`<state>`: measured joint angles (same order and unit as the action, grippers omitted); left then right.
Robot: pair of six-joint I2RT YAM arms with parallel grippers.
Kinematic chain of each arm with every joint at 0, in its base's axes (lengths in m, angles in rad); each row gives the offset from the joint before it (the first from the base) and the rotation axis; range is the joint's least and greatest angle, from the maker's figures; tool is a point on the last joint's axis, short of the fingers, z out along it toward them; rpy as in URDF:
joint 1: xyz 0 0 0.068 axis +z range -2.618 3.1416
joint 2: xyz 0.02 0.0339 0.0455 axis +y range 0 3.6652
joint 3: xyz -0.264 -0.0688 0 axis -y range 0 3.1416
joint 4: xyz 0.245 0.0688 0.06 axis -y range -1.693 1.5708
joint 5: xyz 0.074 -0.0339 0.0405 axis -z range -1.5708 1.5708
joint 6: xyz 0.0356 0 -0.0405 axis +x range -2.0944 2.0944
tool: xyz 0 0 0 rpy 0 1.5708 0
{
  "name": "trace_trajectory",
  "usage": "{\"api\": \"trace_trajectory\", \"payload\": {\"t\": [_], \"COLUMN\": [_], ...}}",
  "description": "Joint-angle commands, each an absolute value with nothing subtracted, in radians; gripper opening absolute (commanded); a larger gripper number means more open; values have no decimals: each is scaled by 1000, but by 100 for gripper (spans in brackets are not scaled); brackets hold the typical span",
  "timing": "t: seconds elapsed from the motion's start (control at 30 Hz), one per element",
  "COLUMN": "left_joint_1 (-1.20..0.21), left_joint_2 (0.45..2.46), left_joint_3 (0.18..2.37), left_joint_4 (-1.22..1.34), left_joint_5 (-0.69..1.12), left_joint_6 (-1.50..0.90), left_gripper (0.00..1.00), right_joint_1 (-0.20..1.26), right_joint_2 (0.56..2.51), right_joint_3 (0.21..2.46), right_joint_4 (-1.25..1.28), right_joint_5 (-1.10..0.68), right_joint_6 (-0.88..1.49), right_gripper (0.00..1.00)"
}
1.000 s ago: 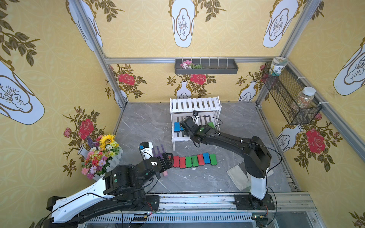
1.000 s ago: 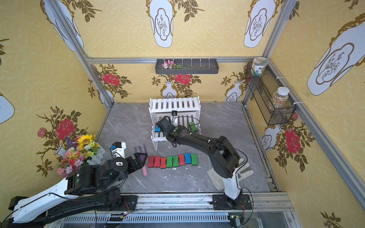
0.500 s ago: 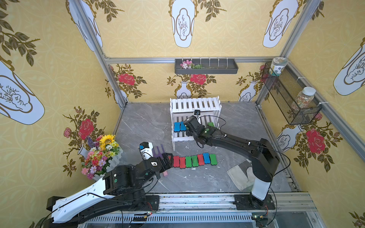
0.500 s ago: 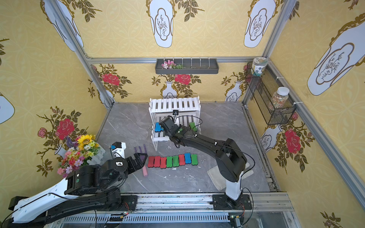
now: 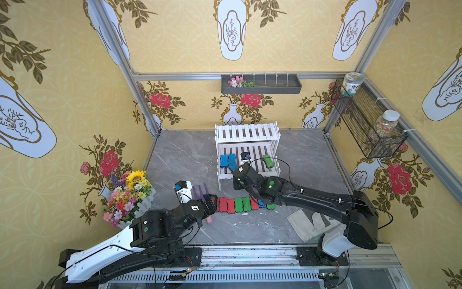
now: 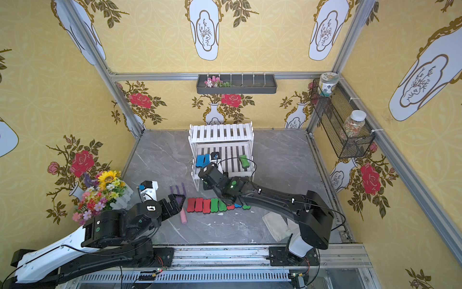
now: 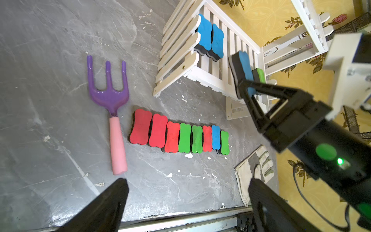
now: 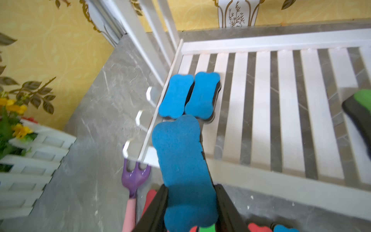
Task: Remove the whiteboard erasers from the shelf
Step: Pick up the whiteboard eraser from the shelf, then place the whiteboard eraser at the center of the board.
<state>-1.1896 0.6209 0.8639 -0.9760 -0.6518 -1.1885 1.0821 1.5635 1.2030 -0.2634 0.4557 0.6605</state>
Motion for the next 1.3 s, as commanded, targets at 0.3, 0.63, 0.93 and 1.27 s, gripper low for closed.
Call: {"api": "trace_trajectory", "payload": {"t": [0.3, 0.63, 0.93, 1.27], "left_joint_1": [-1189, -1189, -1189, -1189], "left_joint_2": [604, 649, 590, 580], "left_joint_3": [880, 898, 922, 961], "left_joint_4": [-981, -947, -1000, -1051], "left_joint_5": [-673, -672, -682, -699], "left_joint_6": [-1185, -1160, -1196, -1210], "left_gripper": [99, 99, 99, 99], "right_joint_1": [1418, 1505, 1516, 1460], "right_joint_2": [1590, 1767, 1843, 1890], "right_joint_3": [1059, 1182, 1196, 1203], "right_joint_4": [-407, -624, -677, -601], "right_joint_5": [642, 608, 543, 441], "right_joint_6": [1042, 1182, 1181, 1087], "right_gripper": [38, 37, 37, 52]}}
